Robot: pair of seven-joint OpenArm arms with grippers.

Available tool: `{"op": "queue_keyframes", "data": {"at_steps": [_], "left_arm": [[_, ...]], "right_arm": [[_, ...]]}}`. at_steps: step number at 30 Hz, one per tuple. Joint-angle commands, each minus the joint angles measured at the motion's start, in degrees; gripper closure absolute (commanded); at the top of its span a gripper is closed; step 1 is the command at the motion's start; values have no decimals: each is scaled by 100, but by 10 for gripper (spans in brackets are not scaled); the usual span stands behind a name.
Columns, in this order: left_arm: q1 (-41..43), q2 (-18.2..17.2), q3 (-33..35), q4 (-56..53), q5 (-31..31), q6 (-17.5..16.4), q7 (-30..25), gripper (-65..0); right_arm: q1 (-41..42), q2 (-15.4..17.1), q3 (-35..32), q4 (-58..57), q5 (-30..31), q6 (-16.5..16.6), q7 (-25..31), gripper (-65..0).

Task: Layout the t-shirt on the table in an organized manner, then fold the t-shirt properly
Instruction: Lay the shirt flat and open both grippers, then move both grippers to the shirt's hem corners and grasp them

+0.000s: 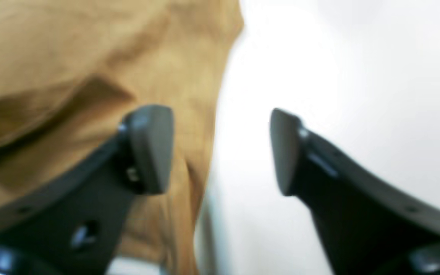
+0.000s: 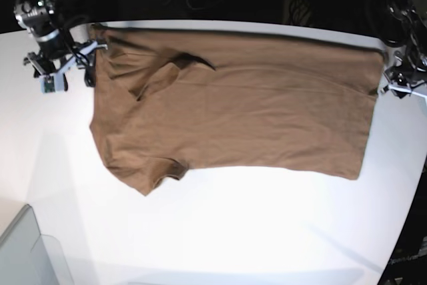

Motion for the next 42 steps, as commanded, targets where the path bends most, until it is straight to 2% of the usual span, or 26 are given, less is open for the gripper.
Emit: {"op": "queue_keyframes", "data": {"at_steps": [1, 6, 12, 15, 19, 20, 23, 25, 31, 36, 38, 42], "left_arm": [[-182, -111, -26, 44, -5, 10, -74, -294], [-815, -76, -17, 35, -5, 10, -74, -294], [-1712, -111, 370, -422, -5, 10, -135, -294], [-2011, -182, 739, -994, 75, 10, -733, -294], [-2240, -234, 1486, -1899, 549, 10, -2060, -294], [-2292, -234, 1627, -2128, 681, 10, -2333, -294], [-2451, -234, 1873, -2752, 962, 10, -3010, -294], [-2644, -234, 1952, -3209, 1015, 10, -3300, -294], [-3110, -234, 2269, -4343, 1006, 1, -3871, -294], [-3207, -234, 2700, -4528, 1006, 1, -4197, -294], [-3294, -234, 2849, -4572, 1006, 1, -4293, -294], [-3409, -234, 2972, -4589, 1006, 1, -4328, -294]], "right_arm": [[204, 70, -124, 60, -128, 12, 122, -439], [1364, 52, -617, -635, -1165, 12, 122, -462], [2753, 78, -599, -2164, -1667, 12, 175, -462], [3246, 96, -599, -2815, -1895, 12, 184, -462], [3808, 263, -590, -3694, -2001, 12, 272, -462], [3905, 316, -590, -3870, -2001, 12, 386, -462], [4063, 474, -590, -4327, -1983, -485, 834, -465], [4151, 579, -634, -4687, -1983, -643, 1124, -465], [4292, 764, -608, -5426, -1974, -942, 1520, -462], [4301, 782, -634, -5953, -1974, -1135, 1889, -459], [4292, 782, -617, -6085, -1974, -1161, 2021, -431], [4292, 782, -625, -6375, -1974, -1170, 2109, -317]]}}
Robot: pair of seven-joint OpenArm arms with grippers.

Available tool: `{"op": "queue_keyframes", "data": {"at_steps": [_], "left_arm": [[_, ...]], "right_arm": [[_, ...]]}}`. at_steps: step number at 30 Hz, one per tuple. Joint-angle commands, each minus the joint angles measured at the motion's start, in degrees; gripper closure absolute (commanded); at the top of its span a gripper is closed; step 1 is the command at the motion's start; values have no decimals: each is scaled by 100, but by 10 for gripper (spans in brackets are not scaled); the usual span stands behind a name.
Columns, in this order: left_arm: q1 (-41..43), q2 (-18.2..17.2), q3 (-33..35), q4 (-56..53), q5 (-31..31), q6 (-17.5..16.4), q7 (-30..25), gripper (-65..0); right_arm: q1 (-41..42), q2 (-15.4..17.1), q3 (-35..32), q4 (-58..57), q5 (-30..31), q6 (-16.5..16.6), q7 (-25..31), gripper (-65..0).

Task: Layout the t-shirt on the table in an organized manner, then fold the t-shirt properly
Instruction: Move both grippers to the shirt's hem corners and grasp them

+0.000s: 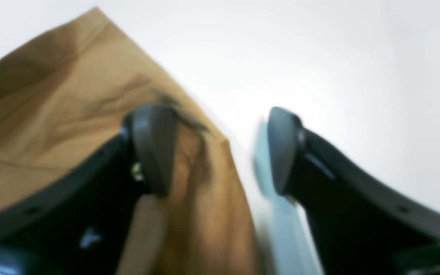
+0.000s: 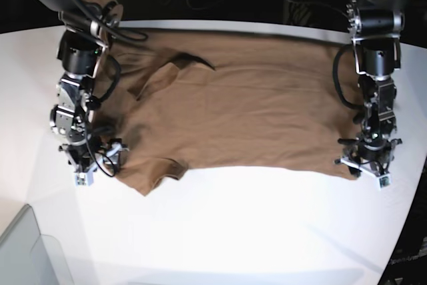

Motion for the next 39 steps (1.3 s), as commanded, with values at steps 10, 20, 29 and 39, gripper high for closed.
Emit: {"op": "queue_keyframes", "data": {"at_steps": [10, 20, 29, 39], "left_arm": [[-836, -53, -11, -1312, 12, 1, -204, -294], [-836, -44, 1175, -1681, -41, 1, -978, -290], [-836, 70, 1193, -1963, -6, 1, -987, -130], [-800, 35, 1175, -1637, -50, 10, -943, -3]], "right_arm": [[47, -10, -2, -70, -47, 19, -254, -268], [21, -18, -11, -79, -47, 19, -254, -268], [-67, -10, -11, -87, -64, 19, -254, -247], [-102, 8, 33, 141, -47, 28, -245, 0]]}}
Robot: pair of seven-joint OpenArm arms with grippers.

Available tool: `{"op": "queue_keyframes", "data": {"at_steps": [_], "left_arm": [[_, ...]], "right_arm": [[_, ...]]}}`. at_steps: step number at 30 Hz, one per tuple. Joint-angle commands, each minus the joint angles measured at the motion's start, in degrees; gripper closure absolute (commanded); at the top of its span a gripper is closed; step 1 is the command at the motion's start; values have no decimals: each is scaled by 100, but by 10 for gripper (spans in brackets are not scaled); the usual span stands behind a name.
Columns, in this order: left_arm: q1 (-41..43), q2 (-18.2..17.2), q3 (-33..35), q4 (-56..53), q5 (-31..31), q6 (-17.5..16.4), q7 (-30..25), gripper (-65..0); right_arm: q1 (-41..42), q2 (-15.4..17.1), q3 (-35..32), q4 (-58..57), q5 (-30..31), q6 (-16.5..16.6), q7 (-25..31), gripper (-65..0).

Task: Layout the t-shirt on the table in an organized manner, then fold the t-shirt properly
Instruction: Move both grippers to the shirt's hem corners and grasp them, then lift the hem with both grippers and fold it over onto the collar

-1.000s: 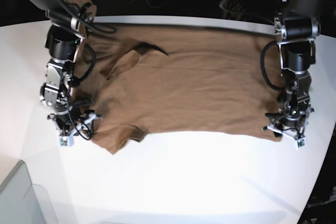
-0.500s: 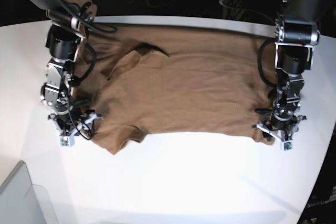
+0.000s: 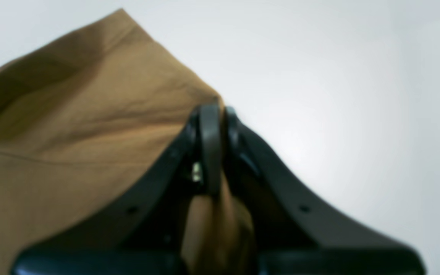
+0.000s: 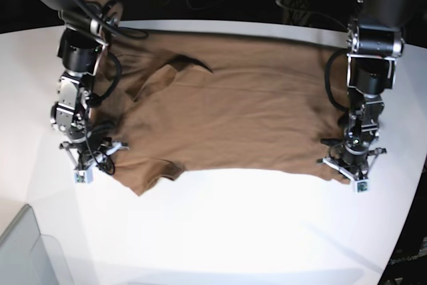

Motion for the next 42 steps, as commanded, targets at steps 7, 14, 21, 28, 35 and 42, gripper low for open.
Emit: {"op": "queue_keyframes", "data": {"at_steps": [7, 14, 21, 28, 35, 42], "left_arm": [[734, -353, -295, 1639, -623, 38, 173, -2], [1420, -661, -330, 3177, -1221, 38, 1052, -2], [2185, -1030, -330, 4487, -1907, 82, 1078, -2], [3231, -1101, -1183, 5252, -2285, 38, 1078, -2], [3820, -1136, -1306, 5498, -2285, 29, 1078, -2], [4453, -1109, -1622, 6193, -2285, 38, 1087, -2]], "right_arm": [[-710, -49, -35, 1687, 545, 12, -306, 0], [-1263, -234, 0, 2786, 580, 21, -297, 0], [-1958, -418, -26, 4034, 1055, 21, -332, 0], [-2828, -427, -26, 4781, 1635, 21, -297, 0], [-3452, -392, 0, 4948, 2013, 21, -280, 0], [-3848, -392, 0, 5239, 2005, 21, -280, 0]]}}
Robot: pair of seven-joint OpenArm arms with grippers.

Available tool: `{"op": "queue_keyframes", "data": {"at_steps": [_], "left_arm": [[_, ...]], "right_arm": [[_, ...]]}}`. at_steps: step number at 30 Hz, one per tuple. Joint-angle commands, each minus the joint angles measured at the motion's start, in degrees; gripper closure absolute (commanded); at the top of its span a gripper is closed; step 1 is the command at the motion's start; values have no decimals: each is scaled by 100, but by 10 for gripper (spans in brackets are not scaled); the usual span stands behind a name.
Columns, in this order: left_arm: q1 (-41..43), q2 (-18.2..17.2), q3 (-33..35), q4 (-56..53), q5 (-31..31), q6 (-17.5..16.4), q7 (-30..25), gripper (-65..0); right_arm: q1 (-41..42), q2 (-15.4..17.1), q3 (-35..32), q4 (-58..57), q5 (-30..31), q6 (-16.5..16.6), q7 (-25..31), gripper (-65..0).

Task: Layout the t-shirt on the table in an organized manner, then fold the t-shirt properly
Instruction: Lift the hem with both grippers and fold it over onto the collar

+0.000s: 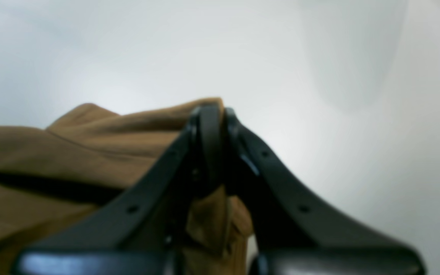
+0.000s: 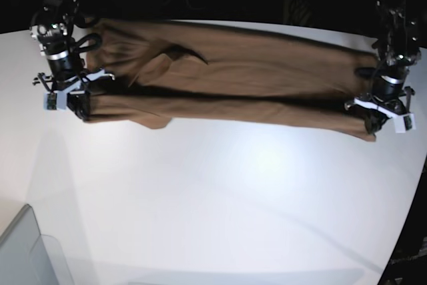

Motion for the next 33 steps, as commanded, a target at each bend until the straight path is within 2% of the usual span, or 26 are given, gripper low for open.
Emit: {"op": "queue_keyframes", "data": {"at_steps": [1, 12, 22, 33], "left_arm": [[53, -113, -176, 172, -5, 34, -168, -2], [660, -113, -475, 339, 3, 25, -168, -2], [1038, -104, -475, 286, 30, 25, -168, -2], [1012, 54, -405, -523, 47, 25, -168, -4]], "right_arm": [[-71, 41, 24, 170, 61, -12, 144, 0], [-414, 41, 33, 161, 26, -12, 144, 0], [-520, 49, 24, -489, 26, -12, 144, 0], [-643, 41, -29, -559, 18, -12, 92, 0]]}}
